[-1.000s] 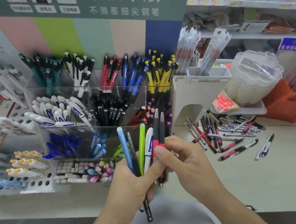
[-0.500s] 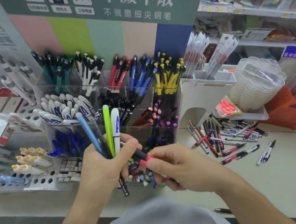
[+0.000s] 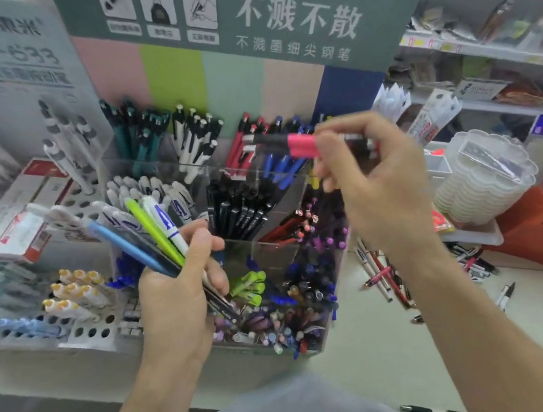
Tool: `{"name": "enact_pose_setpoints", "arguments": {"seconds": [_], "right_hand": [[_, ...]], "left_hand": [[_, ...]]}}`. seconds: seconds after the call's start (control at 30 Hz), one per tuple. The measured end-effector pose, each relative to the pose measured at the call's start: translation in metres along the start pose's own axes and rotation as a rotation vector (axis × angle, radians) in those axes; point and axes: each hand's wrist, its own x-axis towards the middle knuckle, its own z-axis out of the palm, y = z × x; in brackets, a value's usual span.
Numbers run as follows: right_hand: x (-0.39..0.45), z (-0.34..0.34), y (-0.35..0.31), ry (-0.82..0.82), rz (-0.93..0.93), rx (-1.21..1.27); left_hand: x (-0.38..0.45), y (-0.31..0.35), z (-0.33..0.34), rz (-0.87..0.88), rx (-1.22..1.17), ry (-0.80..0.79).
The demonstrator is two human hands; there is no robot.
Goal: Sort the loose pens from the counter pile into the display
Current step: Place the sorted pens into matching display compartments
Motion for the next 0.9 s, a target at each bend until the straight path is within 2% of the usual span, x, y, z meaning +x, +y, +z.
{"name": "enact_pose_setpoints", "arguments": {"seconds": [0.03, 0.1, 0.27, 0.3, 0.37, 0.4, 0.47, 0.53, 0.6, 0.7, 0.77, 0.83, 0.9], "right_hand": [[0.014, 0.0, -0.004, -0.001, -0.104, -0.099], [0.039, 0.005, -0.01, -0.116, -0.248, -0.292], [0.081, 0.046, -0.006, -0.549, -0.311, -0.795], [0.081, 0.058, -0.003, -0.558, -0.315, -0.875], [0.075, 0.074, 0.005, -0.436, -0.38, -1.045], [0.07, 0.077, 0.009, -0.325, -0.423, -1.024], [0.053, 0.075, 0.012, -0.13, -0.494, -0.778], [0.031, 0.064, 0.015, -0.06, -0.492, -0.513], [0.004, 0.052, 0.017, -0.151, -0.373, -0.373], [-0.025, 0.04, 0.022, -0.389, -0.102, -0.295], [-0.033, 0.033, 0.028, -0.5, 0.093, -0.154], [-0.037, 0.025, 0.033, -0.505, 0.294, 0.051], [-0.041, 0.017, 0.038, -0.447, 0.395, 0.194]], "left_hand": [[0.0, 0.001, -0.002, -0.03, -0.002, -0.048], [-0.003, 0.002, -0.003, -0.093, 0.019, -0.16], [-0.01, 0.005, -0.002, -0.241, -0.095, -0.356], [-0.011, 0.005, -0.003, -0.267, -0.122, -0.39], [-0.012, 0.004, -0.005, -0.317, -0.175, -0.444], [-0.013, 0.003, -0.005, -0.333, -0.198, -0.457], [-0.015, 0.002, -0.005, -0.356, -0.202, -0.449], [-0.017, -0.001, -0.007, -0.359, -0.185, -0.427], [-0.018, -0.005, -0.008, -0.348, -0.156, -0.446], [-0.021, -0.01, -0.008, -0.359, -0.045, -0.524], [-0.025, -0.011, -0.004, -0.402, 0.007, -0.583], [-0.029, -0.012, 0.002, -0.461, 0.01, -0.61], [-0.033, -0.011, 0.009, -0.489, -0.018, -0.613]]}}
